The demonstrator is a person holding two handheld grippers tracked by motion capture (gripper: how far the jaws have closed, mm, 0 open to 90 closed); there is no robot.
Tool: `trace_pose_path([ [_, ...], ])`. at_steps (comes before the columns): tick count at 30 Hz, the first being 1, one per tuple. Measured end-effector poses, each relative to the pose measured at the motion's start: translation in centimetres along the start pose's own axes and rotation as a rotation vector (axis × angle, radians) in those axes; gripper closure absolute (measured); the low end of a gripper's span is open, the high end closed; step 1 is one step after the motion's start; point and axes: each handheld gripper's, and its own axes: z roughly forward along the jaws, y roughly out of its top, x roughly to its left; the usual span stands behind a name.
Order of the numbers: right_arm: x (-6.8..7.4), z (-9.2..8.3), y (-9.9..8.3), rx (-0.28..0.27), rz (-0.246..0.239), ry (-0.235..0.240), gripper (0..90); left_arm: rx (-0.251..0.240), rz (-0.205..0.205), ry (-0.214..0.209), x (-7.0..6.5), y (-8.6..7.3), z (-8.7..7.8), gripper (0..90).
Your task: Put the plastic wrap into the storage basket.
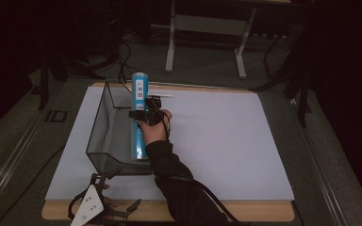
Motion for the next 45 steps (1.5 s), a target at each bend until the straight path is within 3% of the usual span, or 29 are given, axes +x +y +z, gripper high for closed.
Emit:
trace_pose_path([
  [11, -0.1, 1.1, -1.7, 0.085, -0.013, -0.025, 31.6, -0.005, 0.013, -0.003, -0.1, 0.0, 0.0, 0.7],
  [21, -0.2, 1.0, -2.1, 0.075, -0.033, -0.021, 30.6, 0.006, 0.01, -0.006, -0.1, 0.0, 0.1, 0.7],
  [30, 0.3, 0.4, -2.0, 0.063, -0.109, -0.072, 28.4, 0.008, 0.011, -0.005, -0.1, 0.0, 0.1, 0.7],
  [38, 0.6, -1.1, -1.2, 0.036, -0.183, -0.078, 23.8, 0.011, 0.012, -0.006, -0.2, 0.0, 0.1, 0.7],
  [45, 1.0, -3.0, -0.2, 0.04, -0.255, -0.018, 15.0, 0.015, 0.014, -0.004, -0.2, -0.1, 0.2, 0.7],
])
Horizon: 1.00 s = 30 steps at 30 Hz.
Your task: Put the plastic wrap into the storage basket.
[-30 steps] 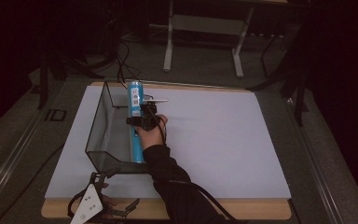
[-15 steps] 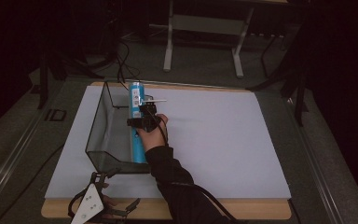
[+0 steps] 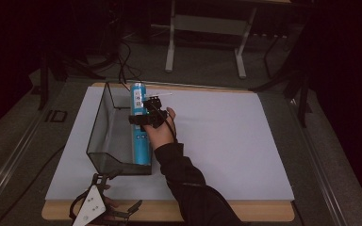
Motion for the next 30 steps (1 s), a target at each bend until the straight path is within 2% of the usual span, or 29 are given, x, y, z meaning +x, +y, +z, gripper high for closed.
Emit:
trace_pose_path([
  [3, 0.0, -0.7, 0.1, 0.008, -0.034, -0.008, 14.6, 0.004, 0.0, -0.001, 0.0, 0.0, 0.1, 0.7],
  [7, -0.5, -1.7, 0.0, 0.01, -0.076, 0.018, 13.8, 0.007, -0.002, -0.002, 0.0, -0.1, 0.1, 0.7],
  [10, -1.2, -2.7, -0.1, 0.005, -0.125, 0.025, 13.7, 0.009, 0.0, -0.003, 0.0, -0.1, 0.2, 0.7],
  [15, -2.9, -4.1, -0.5, -0.001, -0.12, 0.051, 13.7, 0.016, -0.002, -0.006, -0.1, -0.1, 0.3, 0.7],
  [22, -5.4, -6.7, -1.8, -0.02, -0.127, 0.036, 13.8, 0.017, -0.002, -0.014, -0.1, -0.1, 0.5, 0.7],
  [24, -5.6, -6.9, -1.9, -0.023, -0.125, 0.034, 13.8, 0.018, -0.003, -0.014, -0.1, -0.1, 0.6, 0.7],
  [27, -7.1, -8.6, -2.8, -0.048, -0.127, 0.006, 13.9, 0.022, -0.003, -0.014, -0.1, -0.2, 0.7, 0.7],
  [30, -8.1, -9.8, -3.4, -0.07, -0.122, 0.001, 13.9, 0.022, -0.007, -0.016, -0.1, -0.2, 0.7, 0.7],
])
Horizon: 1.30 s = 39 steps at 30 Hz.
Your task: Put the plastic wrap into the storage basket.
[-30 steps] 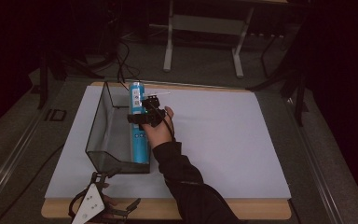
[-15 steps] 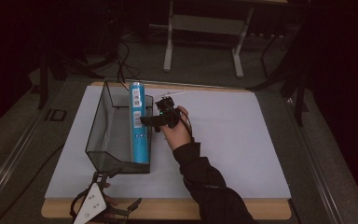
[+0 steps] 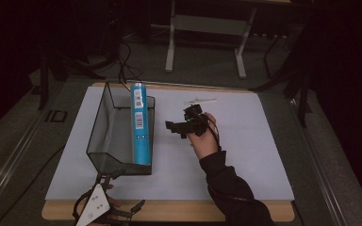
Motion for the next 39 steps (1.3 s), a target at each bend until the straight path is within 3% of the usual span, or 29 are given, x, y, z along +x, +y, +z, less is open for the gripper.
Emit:
trace_pose_path([
  [3, -0.8, -0.9, -0.5, 0.005, -0.014, -0.017, 13.8, 0.009, -0.001, -0.003, 0.0, -0.1, 0.1, 0.7],
  [10, -3.1, -3.2, -2.3, -0.005, 0.007, -0.029, 13.9, 0.012, -0.002, -0.004, 0.0, -0.1, 0.3, 0.7],
  [26, -6.3, -6.9, -6.8, -0.007, 0.002, -0.04, 14.0, 0.015, 0.001, -0.005, -0.1, -0.1, 0.3, 0.7],
  [35, -7.4, -9.0, -8.7, -0.026, 0.016, -0.039, 14.2, 0.015, 0.001, -0.004, -0.1, -0.1, 0.4, 0.7],
  [39, -7.3, -9.5, -9.7, -0.037, -0.009, -0.037, 14.3, 0.016, 0.002, -0.003, -0.1, -0.1, 0.4, 0.7],
])
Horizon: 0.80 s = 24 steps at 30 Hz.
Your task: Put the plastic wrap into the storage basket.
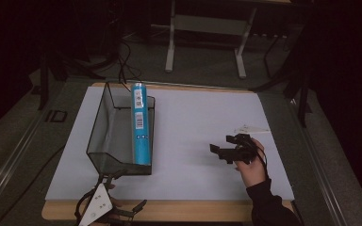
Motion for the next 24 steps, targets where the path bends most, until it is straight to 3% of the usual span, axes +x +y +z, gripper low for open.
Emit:
trace_pose_path([
  [10, -0.6, 0.2, -3.0, 0.044, -0.035, -0.039, 14.3, 0.003, 0.003, -0.002, 0.0, 0.0, 0.0, 0.7],
  [24, -0.8, 1.3, -3.8, 0.057, -0.093, -0.076, 14.3, 0.001, 0.007, -0.009, -0.1, 0.1, -0.1, 0.7],
])
